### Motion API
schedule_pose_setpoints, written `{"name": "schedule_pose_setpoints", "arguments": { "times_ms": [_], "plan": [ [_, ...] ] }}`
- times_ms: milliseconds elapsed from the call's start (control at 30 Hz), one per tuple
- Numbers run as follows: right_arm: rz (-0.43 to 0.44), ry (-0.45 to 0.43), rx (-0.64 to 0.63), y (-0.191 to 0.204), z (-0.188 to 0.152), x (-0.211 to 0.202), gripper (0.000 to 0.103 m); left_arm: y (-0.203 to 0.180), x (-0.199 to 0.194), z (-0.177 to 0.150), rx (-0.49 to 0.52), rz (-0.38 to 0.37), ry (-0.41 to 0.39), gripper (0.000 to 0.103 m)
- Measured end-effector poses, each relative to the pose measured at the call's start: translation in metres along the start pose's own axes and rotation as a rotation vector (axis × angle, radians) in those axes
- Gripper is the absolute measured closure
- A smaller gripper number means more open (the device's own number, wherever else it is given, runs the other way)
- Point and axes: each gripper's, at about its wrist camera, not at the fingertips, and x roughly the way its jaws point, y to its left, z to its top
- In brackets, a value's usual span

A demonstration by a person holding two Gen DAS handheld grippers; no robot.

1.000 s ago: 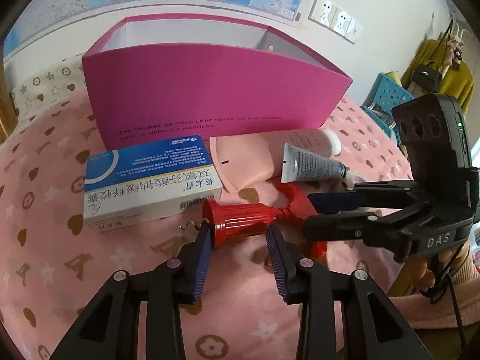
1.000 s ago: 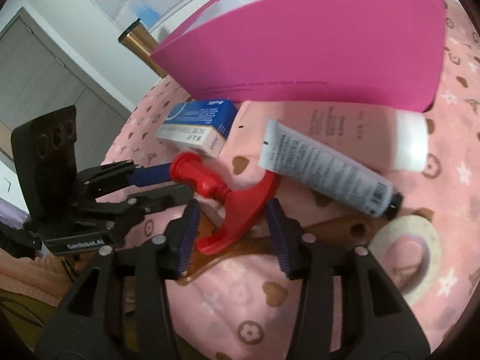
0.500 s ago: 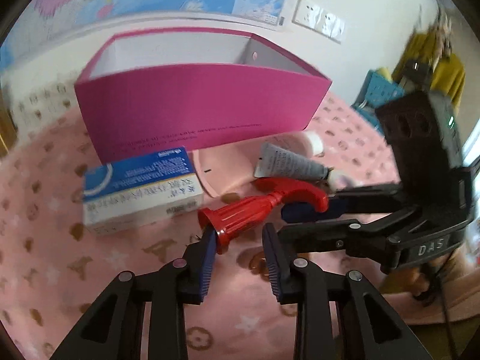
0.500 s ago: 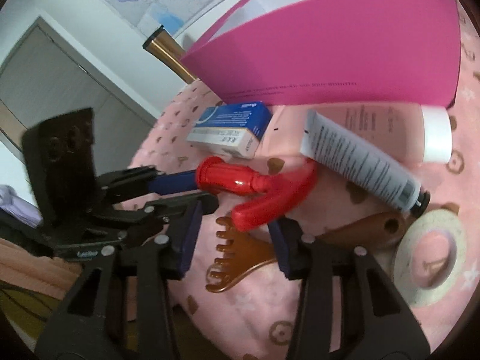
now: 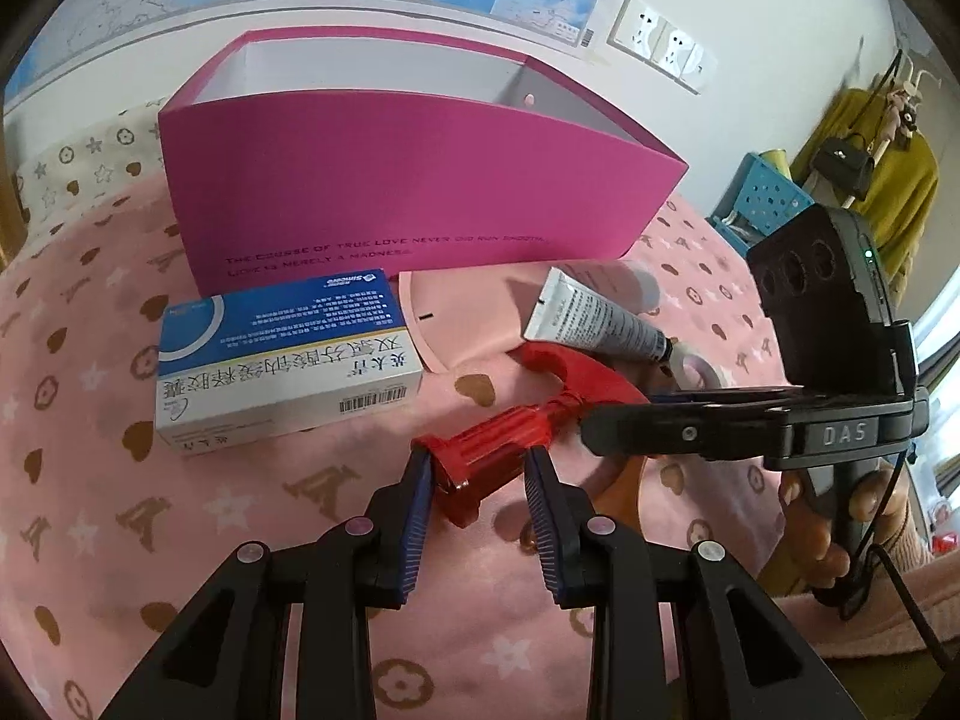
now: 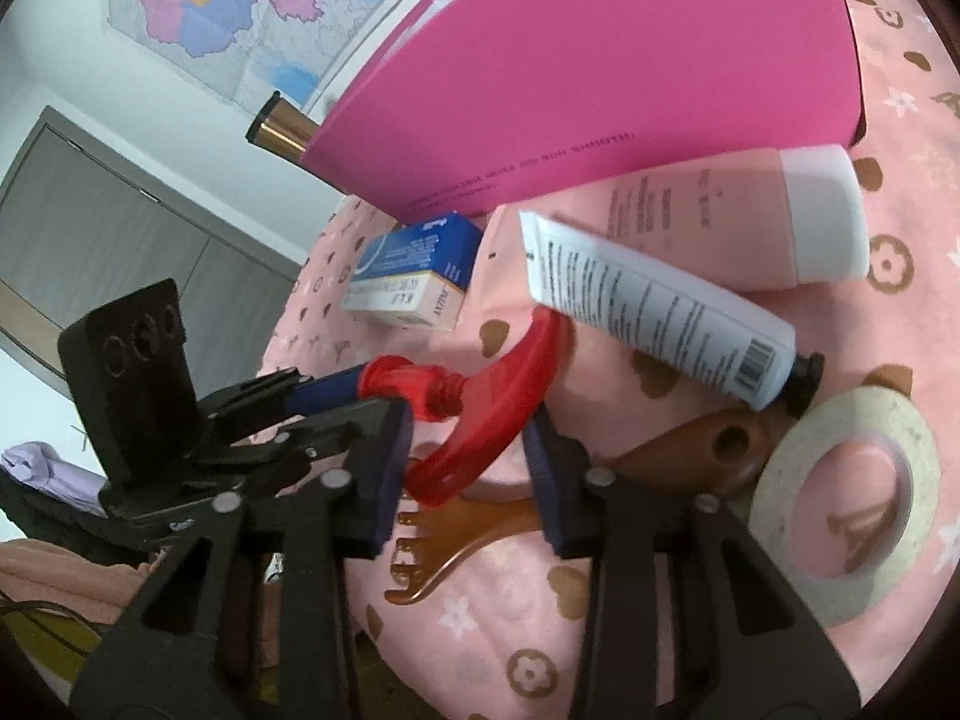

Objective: Organize rigid objects
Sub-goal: 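Grasp the red handle tool with the right gripper and lift it, then carry the red tool into the magenta box and release it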

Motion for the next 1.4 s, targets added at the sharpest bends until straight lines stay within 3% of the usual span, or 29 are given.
{"name": "schedule_pose_setpoints", "arguments": {
  "times_ms": [233, 533, 700, 1000, 1167, 1400],
  "plan": [
    [-0.005, -0.016, -0.031, 0.011, -0.003, -0.004, 0.079, -0.002, -0.003, -0.002, -0.035, -0.035, -0.002, 0.073],
    [-0.016, -0.081, -0.129, 0.036, 0.008, -0.021, 0.082, -0.003, -0.023, 0.012, -0.043, -0.057, -0.071, 0.073],
    [-0.005, -0.141, -0.164, 0.045, 0.028, -0.041, 0.082, -0.012, -0.033, 0.044, -0.005, -0.062, -0.135, 0.073],
    [-0.01, -0.267, -0.225, 0.057, 0.085, -0.079, 0.082, -0.038, -0.05, 0.122, 0.123, -0.005, -0.273, 0.071],
    [-0.024, -0.274, -0.191, 0.041, 0.118, -0.079, 0.082, -0.037, -0.026, 0.152, 0.132, 0.006, -0.243, 0.071],
    [-0.097, -0.215, -0.094, 0.009, 0.149, -0.071, 0.08, -0.023, 0.023, 0.169, 0.076, 0.003, -0.13, 0.071]
  ]
}}
